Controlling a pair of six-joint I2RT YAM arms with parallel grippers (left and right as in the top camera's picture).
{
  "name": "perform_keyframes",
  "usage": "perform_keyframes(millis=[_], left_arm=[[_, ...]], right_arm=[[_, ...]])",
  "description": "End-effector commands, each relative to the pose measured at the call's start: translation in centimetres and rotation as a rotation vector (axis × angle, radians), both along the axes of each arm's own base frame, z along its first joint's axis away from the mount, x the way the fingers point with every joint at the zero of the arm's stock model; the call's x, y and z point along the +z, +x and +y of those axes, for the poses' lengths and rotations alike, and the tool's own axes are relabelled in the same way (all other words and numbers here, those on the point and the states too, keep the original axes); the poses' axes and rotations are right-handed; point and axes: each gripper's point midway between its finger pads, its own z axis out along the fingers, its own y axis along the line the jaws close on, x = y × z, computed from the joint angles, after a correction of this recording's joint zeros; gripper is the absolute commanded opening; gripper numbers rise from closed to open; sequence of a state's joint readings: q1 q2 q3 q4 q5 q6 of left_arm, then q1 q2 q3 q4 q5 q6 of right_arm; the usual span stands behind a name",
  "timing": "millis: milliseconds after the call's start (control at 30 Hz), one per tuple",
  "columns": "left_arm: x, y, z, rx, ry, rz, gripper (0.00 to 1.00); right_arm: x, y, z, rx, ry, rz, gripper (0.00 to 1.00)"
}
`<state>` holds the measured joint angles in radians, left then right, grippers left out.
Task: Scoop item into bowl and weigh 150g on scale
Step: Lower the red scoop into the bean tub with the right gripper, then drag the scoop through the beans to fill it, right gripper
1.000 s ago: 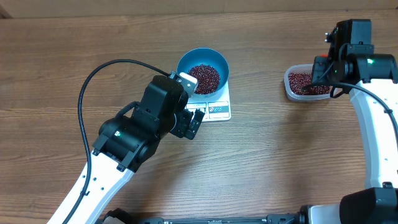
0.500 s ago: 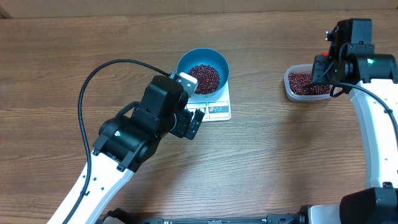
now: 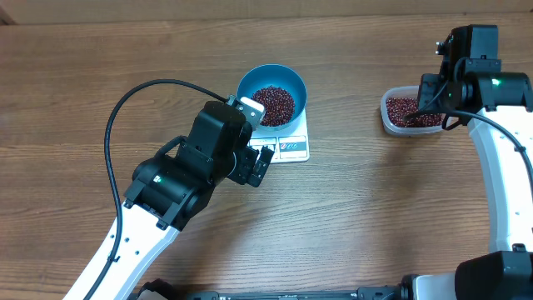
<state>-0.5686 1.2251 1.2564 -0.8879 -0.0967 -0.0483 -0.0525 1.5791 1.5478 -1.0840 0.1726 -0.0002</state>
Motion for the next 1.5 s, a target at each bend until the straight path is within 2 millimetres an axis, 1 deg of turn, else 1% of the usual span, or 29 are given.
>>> perform_keyframes(millis=[0, 67, 167, 267, 467, 533, 633, 700, 967, 1067, 1167, 1300, 1467], left_arm=[[0.5, 0.2, -0.2, -0.017, -0.004, -0.012, 1.0], [0.5, 0.2, -0.2, -0.017, -0.004, -0.012, 1.0], [0.5, 0.2, -0.2, -0.017, -0.004, -0.012, 1.0], [0.5, 0.2, -0.2, -0.017, -0.004, -0.012, 1.0], [0.5, 0.2, -0.2, -0.017, -0.004, -0.012, 1.0], [0.5, 0.2, -0.2, -0.017, -0.004, -0.012, 0.99], [0.5, 0.2, -0.2, -0.017, -0.004, -0.012, 1.0], [0.5, 0.2, -0.2, -0.017, -0.004, -0.012, 1.0], [0.5, 0.2, -0.2, -0.017, -0.004, -0.012, 1.0], [0.5, 0.2, -0.2, -0.017, -0.004, -0.012, 1.0], [0.5, 0.2, -0.2, -0.017, -0.004, -0.012, 1.0], [0.5, 0.2, -0.2, -0.017, -0.004, -0.012, 1.0], [0.5, 0.2, -0.2, -0.017, -0.004, -0.012, 1.0]], right_arm=[[0.4, 0.1, -0.3, -0.005, -0.01, -0.019, 0.04], [0.3, 0.3, -0.3, 0.016, -0.022, -0.016, 0.04], [-0.7, 0.5, -0.4, 0.038, -0.034, 0.017, 0.04], [-2.5, 0.5, -0.4, 0.045, -0.033, 0.076, 0.04], [-6.9, 1.0, -0.4, 0.061, -0.029, 0.202, 0.04], [-8.1, 1.1, -0.4, 0.065, -0.028, 0.236, 0.04], [-9.4, 1.1, -0.4, 0.065, -0.025, 0.268, 0.04], [-9.7, 1.1, -0.3, 0.066, -0.02, 0.275, 0.04], [-9.8, 1.5, -0.4, 0.066, -0.022, 0.259, 0.04], [-10.4, 1.8, -0.4, 0.066, -0.023, 0.247, 0.04], [-11.3, 1.6, -0.3, 0.066, -0.021, 0.254, 0.04], [-12.2, 1.2, 0.6, 0.087, 0.028, 0.269, 0.04], [-12.4, 1.9, 2.8, 0.139, 0.149, 0.23, 0.04]])
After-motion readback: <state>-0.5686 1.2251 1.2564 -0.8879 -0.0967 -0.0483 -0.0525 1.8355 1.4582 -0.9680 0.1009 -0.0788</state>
